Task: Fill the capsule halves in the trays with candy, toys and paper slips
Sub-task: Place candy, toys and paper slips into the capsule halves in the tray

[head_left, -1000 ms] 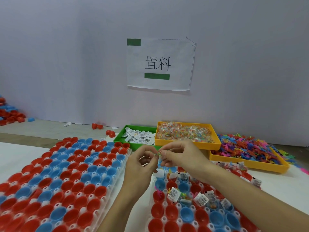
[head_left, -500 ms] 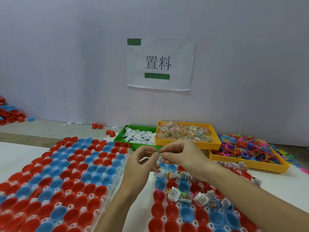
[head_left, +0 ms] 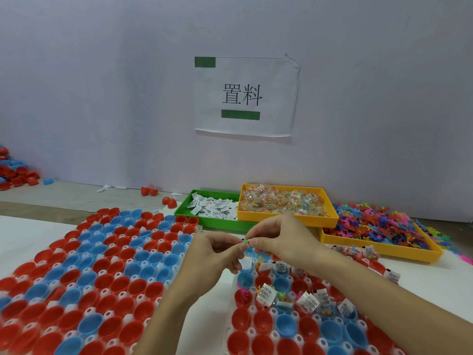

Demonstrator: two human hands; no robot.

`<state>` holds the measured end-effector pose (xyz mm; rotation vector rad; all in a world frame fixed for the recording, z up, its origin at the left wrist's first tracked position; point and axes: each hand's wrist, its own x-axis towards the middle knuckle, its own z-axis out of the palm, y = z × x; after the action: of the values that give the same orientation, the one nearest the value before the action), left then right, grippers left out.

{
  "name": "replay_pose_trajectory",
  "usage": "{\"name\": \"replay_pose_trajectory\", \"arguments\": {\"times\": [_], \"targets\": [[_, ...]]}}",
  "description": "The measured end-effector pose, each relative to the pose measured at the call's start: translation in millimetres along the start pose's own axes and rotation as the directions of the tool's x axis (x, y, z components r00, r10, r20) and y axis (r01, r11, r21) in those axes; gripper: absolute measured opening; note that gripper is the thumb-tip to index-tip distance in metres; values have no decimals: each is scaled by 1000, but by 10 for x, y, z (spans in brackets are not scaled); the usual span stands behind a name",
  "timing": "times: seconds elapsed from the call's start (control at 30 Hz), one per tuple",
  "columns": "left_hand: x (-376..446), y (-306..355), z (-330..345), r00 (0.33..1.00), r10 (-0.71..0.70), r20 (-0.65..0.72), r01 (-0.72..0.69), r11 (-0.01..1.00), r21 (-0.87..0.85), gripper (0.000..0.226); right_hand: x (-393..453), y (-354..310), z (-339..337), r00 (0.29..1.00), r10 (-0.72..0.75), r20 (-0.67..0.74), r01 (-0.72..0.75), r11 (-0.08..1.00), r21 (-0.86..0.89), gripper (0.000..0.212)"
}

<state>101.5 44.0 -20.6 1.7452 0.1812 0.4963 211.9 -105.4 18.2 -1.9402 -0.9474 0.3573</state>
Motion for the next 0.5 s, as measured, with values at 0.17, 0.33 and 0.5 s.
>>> {"name": "replay_pose_trajectory", "arguments": {"times": [0.17,0.33,0.5], "targets": [[19,6,-85,996,-13,-91,11,1000,-24,16,-35,-36,-34,990,-82,118,96,989,-116,16],[37,5,-91,965,0,-263,-12,999,-44,22,-95,-112,33,935,-114,337,221,928,-299,16],[33,-3,-78,963,2,-269,-13,999,-38,23,-89,-165,81,895,-96,435,287,871,-399,22]]}}
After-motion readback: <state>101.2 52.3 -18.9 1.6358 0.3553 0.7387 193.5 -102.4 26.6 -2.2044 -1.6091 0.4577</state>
